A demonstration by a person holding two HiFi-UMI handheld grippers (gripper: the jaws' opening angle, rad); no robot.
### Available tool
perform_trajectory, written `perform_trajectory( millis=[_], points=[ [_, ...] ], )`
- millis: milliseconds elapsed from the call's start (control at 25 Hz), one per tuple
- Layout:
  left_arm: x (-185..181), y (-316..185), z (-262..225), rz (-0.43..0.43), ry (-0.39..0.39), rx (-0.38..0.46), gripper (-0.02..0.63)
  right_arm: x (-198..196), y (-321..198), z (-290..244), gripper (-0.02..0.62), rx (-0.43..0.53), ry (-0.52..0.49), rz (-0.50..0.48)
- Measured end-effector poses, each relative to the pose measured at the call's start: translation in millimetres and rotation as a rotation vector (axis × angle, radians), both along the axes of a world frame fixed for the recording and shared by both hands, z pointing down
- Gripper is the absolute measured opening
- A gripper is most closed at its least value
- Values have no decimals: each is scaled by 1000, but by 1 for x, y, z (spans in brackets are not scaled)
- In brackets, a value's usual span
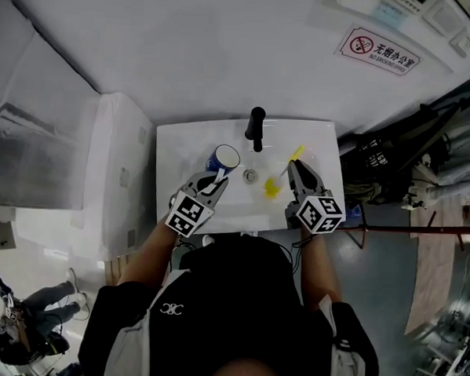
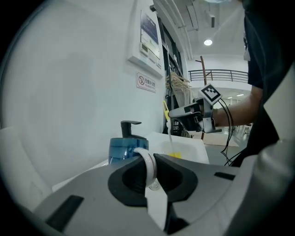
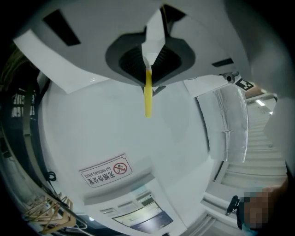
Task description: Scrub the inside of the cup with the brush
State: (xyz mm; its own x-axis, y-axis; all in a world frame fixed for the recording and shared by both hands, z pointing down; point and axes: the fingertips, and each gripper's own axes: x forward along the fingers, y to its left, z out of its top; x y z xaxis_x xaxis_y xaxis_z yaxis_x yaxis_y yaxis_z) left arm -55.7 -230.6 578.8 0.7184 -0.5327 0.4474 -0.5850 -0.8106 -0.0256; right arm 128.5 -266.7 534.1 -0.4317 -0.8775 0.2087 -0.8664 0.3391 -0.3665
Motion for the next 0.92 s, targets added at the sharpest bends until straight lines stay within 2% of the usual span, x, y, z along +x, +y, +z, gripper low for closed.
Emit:
perform_trajectory(
  millis=[920],
  points=[
    [-3, 12, 1, -29, 5, -40, 48, -10, 4, -5, 46, 4, -28, -44]
  ],
)
